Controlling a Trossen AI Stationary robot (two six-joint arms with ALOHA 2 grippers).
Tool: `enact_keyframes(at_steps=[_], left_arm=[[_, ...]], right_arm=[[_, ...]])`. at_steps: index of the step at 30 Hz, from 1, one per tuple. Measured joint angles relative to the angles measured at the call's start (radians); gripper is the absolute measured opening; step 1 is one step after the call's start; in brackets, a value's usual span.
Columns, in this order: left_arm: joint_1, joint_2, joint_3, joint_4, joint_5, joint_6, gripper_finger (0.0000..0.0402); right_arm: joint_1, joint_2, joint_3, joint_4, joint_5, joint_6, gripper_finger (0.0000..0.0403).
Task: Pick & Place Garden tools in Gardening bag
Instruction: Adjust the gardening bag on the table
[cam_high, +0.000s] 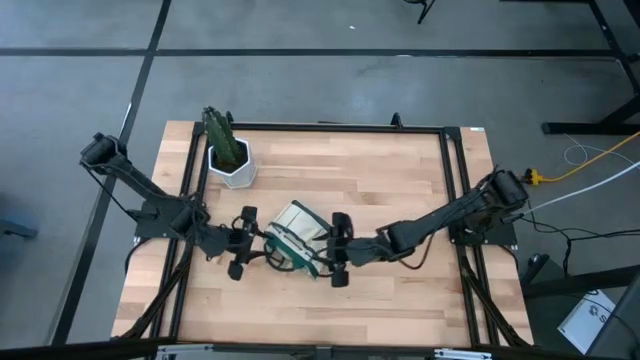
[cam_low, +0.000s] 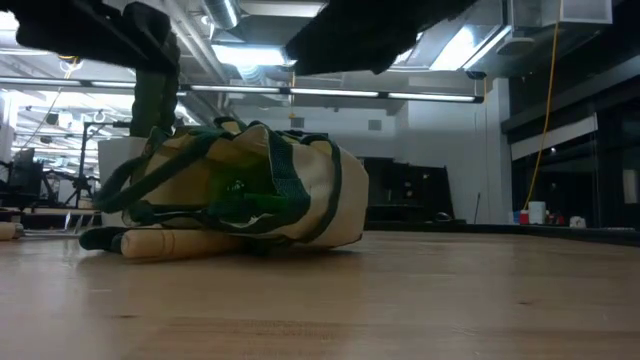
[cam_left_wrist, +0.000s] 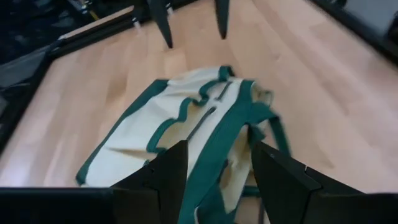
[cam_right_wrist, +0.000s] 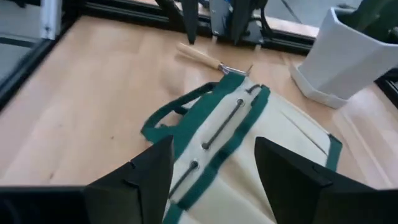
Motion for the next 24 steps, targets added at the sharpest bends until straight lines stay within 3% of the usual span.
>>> enact_keyframes(at_steps=[8,24], left_arm=[[-0.032,0.081,0.0,0.003,-0.105,-0.034,0.0173],[-0.107,0.083,0.0,-0.008,-0.116,-0.137,0.0173]], right_arm=[[-0.014,0.129,0.158,-0.127,0.093,0.005,0.0224],[-0.093,0.208,0.176,-0.156,0.058,0.178,0.0216]])
